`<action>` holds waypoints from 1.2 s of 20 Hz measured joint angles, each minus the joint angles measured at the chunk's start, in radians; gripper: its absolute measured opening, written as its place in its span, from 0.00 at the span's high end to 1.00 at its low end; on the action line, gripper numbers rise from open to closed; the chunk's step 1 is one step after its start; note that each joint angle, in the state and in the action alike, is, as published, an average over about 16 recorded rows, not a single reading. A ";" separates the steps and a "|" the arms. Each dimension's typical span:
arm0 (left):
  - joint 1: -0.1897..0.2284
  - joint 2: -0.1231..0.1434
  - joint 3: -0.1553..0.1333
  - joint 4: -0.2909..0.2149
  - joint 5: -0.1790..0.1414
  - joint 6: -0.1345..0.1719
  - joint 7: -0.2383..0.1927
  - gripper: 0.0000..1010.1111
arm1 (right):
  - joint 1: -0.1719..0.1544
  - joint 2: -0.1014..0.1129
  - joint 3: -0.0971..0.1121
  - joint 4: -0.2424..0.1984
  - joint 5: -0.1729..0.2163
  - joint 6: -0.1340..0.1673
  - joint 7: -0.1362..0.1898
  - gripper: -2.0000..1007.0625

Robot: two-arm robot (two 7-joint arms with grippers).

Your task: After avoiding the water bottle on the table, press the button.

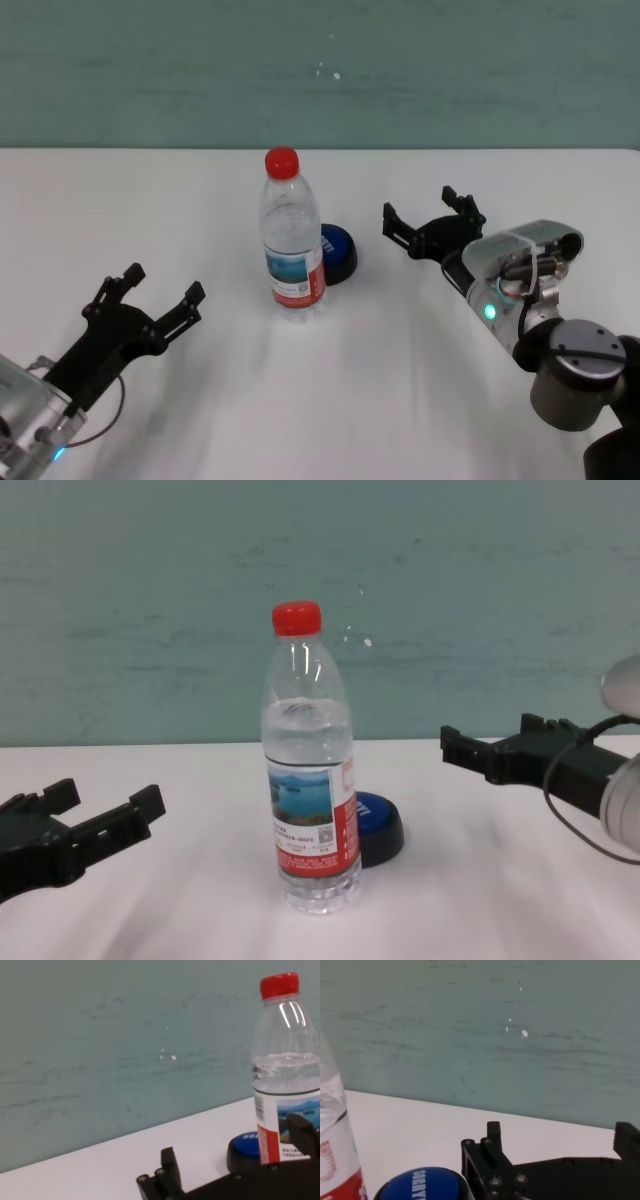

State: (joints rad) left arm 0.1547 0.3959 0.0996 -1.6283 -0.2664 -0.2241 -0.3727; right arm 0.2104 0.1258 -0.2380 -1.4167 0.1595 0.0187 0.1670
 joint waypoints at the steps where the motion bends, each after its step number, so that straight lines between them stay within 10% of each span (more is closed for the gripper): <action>1: 0.000 0.000 0.000 0.000 0.000 0.000 0.000 0.00 | -0.006 -0.001 0.000 -0.007 -0.004 -0.001 -0.002 0.00; 24: 0.000 0.000 0.000 0.000 0.000 0.000 0.000 0.00 | -0.180 -0.038 0.000 -0.185 -0.093 0.002 -0.042 0.00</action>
State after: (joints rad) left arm 0.1547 0.3959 0.0996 -1.6283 -0.2665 -0.2241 -0.3727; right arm 0.0306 0.0878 -0.2378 -1.6012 0.0664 0.0211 0.1246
